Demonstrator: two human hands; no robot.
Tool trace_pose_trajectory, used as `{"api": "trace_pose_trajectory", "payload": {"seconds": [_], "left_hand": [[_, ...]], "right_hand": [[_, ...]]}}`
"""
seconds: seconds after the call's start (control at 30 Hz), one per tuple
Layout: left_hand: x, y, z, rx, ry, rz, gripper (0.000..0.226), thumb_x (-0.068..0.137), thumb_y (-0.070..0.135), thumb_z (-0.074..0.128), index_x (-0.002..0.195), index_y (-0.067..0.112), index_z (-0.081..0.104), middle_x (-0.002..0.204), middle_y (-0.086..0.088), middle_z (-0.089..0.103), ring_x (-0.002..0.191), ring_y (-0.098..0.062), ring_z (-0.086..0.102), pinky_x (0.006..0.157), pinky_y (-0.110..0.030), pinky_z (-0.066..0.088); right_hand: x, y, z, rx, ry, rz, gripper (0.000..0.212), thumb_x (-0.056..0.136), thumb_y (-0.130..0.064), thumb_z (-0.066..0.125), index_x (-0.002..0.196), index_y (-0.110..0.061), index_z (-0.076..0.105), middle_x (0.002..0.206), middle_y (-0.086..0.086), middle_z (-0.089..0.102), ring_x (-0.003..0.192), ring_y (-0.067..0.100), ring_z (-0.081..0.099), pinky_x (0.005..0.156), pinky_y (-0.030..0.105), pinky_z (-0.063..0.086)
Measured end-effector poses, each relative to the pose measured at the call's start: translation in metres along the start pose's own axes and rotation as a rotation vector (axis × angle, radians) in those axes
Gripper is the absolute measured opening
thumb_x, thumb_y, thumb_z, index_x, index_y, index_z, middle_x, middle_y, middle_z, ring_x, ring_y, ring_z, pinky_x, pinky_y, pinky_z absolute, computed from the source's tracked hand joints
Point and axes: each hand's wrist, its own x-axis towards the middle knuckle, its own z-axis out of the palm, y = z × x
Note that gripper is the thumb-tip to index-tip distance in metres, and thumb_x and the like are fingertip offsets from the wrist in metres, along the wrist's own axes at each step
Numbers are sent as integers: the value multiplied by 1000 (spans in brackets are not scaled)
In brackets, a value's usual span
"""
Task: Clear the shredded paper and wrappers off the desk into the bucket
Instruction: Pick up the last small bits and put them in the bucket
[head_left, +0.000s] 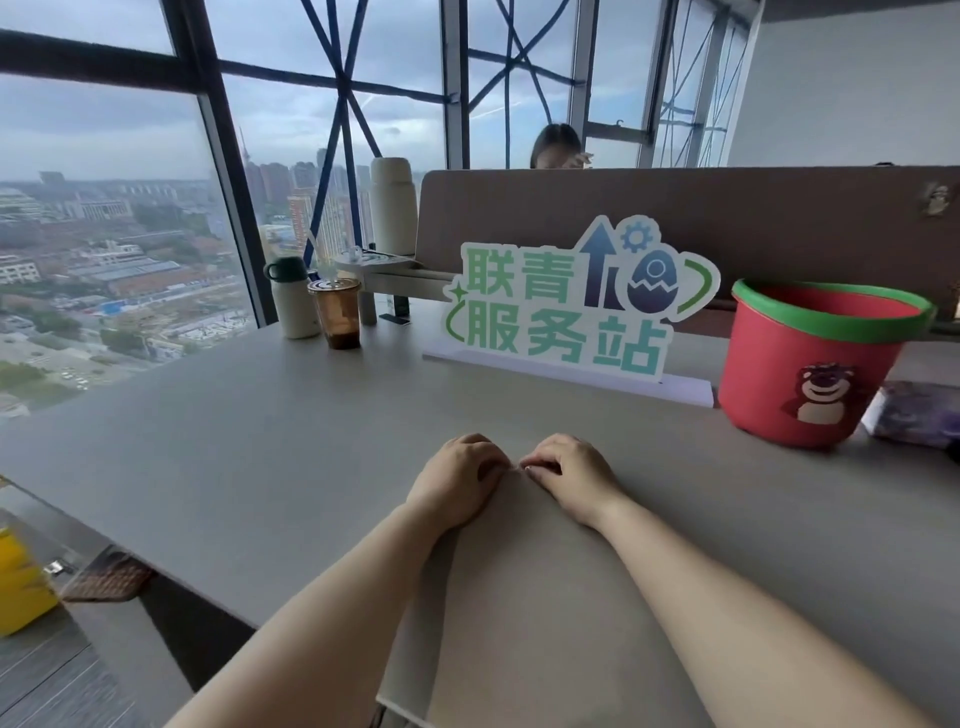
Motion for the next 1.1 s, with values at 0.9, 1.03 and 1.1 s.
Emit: {"api": "trace_pose_trajectory", "payload": {"seconds": [0.9, 1.03, 1.1], "left_hand": [[4, 0, -6, 27, -15, 53, 18, 86, 31, 61, 95, 22, 73, 97, -3, 63, 84, -21, 61, 76, -23, 43], [6, 3, -5, 31, -26, 70, 16, 85, 28, 62, 93, 20, 73, 97, -4, 65, 89, -22, 62, 78, -24, 44], [8, 6, -7, 32, -36, 77, 14, 84, 25, 62, 91, 20, 73, 96, -4, 65, 88, -23, 62, 79, -27, 47]], "right_hand": [[4, 2, -6, -35, 15, 3, 12, 83, -17, 65, 91, -10, 71, 97, 10, 61, 92, 25, 59, 83, 31, 44], [6, -1, -5, -69, 14, -2, 7, 83, -15, 63, 86, -11, 68, 95, 9, 61, 94, 26, 59, 83, 31, 43], [7, -2, -6, -87, -2, 9, 8, 84, -15, 62, 87, -10, 67, 97, 11, 60, 96, 26, 58, 84, 30, 43]]}}
